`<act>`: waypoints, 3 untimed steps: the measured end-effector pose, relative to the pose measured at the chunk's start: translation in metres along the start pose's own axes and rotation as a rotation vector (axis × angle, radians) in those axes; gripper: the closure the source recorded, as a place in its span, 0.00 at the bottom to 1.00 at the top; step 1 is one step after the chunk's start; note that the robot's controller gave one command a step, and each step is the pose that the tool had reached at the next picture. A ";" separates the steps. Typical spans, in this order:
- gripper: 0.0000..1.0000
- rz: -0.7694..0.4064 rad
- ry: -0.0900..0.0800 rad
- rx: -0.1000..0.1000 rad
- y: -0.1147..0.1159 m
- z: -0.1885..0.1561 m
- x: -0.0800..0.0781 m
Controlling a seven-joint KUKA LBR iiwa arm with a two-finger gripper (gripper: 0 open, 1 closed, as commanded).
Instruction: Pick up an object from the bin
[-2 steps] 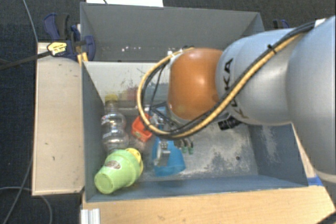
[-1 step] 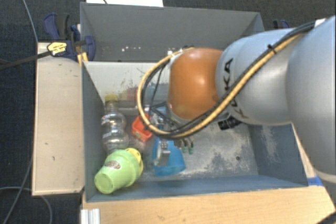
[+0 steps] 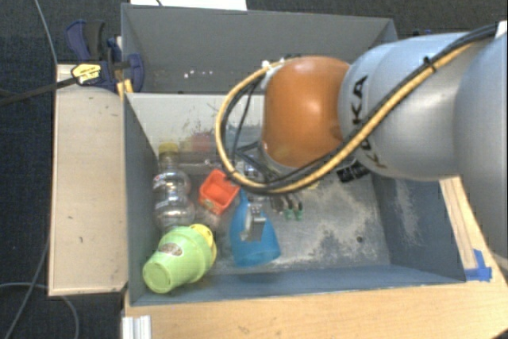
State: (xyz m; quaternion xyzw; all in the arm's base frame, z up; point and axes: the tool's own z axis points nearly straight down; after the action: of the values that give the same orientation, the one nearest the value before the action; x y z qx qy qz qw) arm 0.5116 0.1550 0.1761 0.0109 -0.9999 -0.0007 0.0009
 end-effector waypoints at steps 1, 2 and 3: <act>0.00 -0.326 0.000 0.000 -0.019 -0.008 0.016; 0.00 -0.007 -0.008 -0.001 -0.015 0.030 -0.007; 0.00 0.004 -0.009 -0.003 0.002 0.001 -0.039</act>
Offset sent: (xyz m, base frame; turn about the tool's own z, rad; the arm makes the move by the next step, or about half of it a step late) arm 0.0052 -0.0158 -0.0293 -0.0076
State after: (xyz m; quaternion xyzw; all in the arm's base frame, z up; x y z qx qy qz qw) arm 0.5508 0.1578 0.1746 0.0091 -0.9999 -0.0024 -0.0037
